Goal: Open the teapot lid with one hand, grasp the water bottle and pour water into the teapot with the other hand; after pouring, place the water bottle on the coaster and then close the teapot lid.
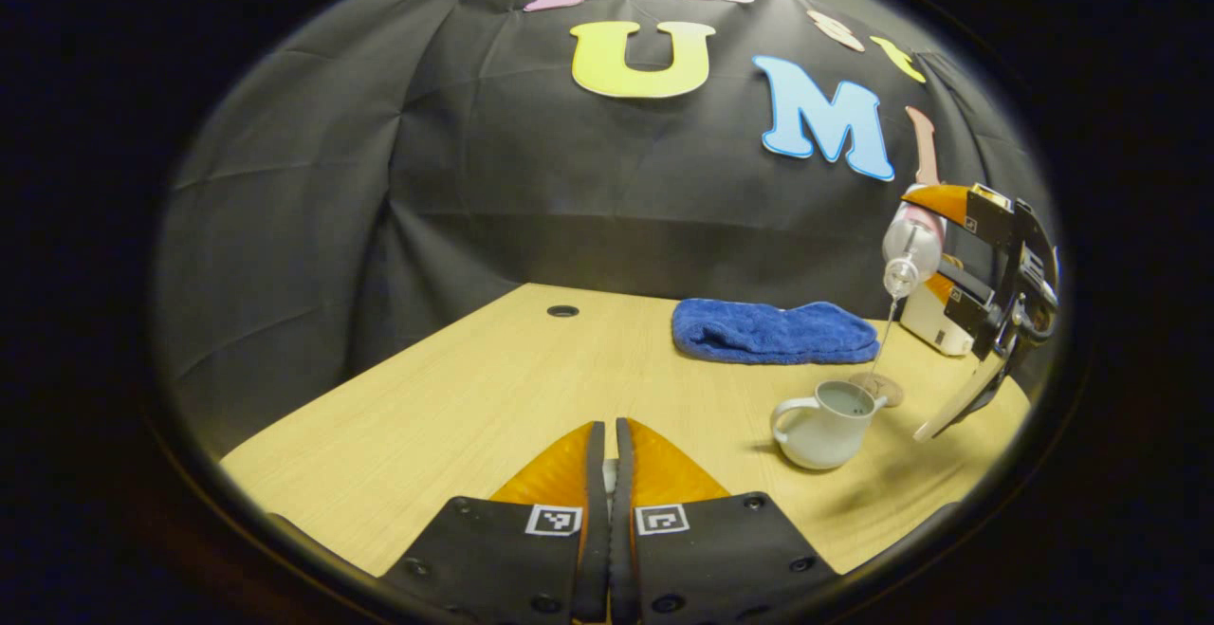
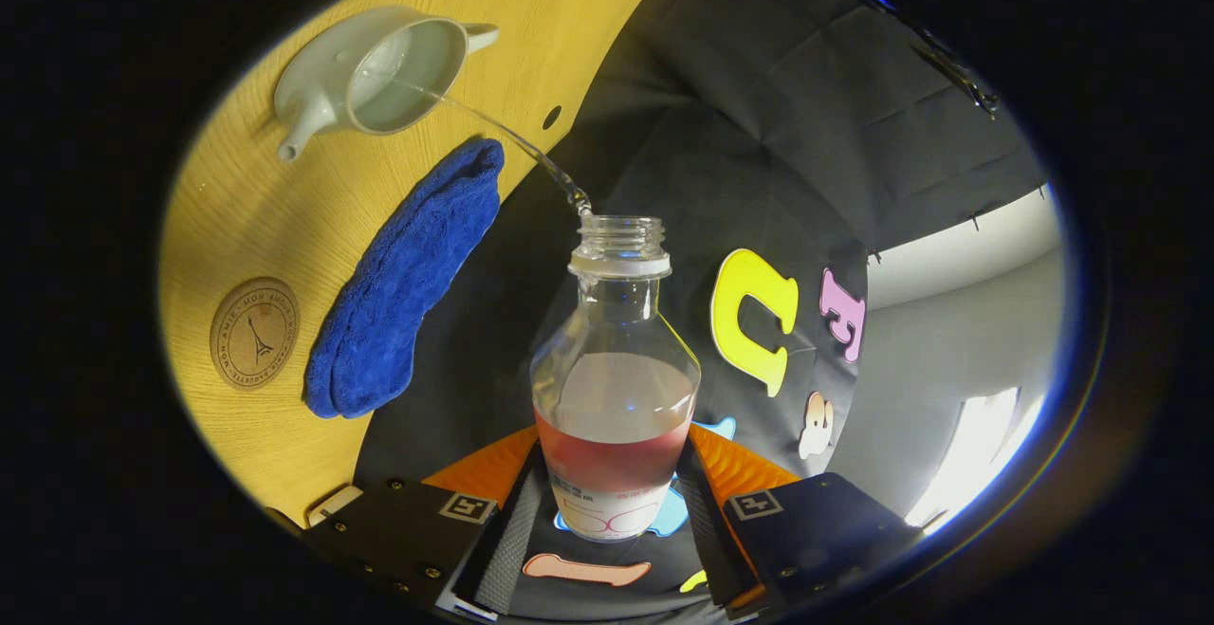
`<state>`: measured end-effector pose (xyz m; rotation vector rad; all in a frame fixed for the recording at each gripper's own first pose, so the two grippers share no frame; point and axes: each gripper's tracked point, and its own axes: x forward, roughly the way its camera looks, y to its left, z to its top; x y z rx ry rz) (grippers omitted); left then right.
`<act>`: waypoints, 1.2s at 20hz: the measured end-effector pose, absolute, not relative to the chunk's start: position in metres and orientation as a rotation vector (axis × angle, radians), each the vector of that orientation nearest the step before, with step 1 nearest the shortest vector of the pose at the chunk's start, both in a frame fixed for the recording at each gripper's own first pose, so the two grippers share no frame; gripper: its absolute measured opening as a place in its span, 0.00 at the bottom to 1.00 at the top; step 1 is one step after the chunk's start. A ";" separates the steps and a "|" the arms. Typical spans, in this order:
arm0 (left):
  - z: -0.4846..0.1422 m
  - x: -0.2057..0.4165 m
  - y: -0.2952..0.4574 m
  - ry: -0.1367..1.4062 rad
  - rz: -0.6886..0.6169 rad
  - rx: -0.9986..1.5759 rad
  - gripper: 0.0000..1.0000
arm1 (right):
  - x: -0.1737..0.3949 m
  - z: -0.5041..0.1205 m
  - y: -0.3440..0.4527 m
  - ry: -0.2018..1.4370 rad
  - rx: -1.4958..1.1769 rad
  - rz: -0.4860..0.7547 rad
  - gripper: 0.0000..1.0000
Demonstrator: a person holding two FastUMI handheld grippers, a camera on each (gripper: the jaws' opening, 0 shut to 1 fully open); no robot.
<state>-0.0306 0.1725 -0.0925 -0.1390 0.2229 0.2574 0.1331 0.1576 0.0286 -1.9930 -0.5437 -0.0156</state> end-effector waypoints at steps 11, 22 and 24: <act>-0.094 -0.031 0.172 0.231 0.262 -0.145 0.07 | 0.135 0.030 0.162 -0.597 -2.052 -0.014 0.74; -0.096 -0.032 0.171 0.241 0.263 -0.148 0.07 | 0.134 0.024 0.174 -0.660 -2.110 0.004 0.74; -0.095 -0.032 0.172 0.242 0.263 -0.149 0.07 | 0.130 0.026 0.176 -0.685 -2.128 0.000 0.74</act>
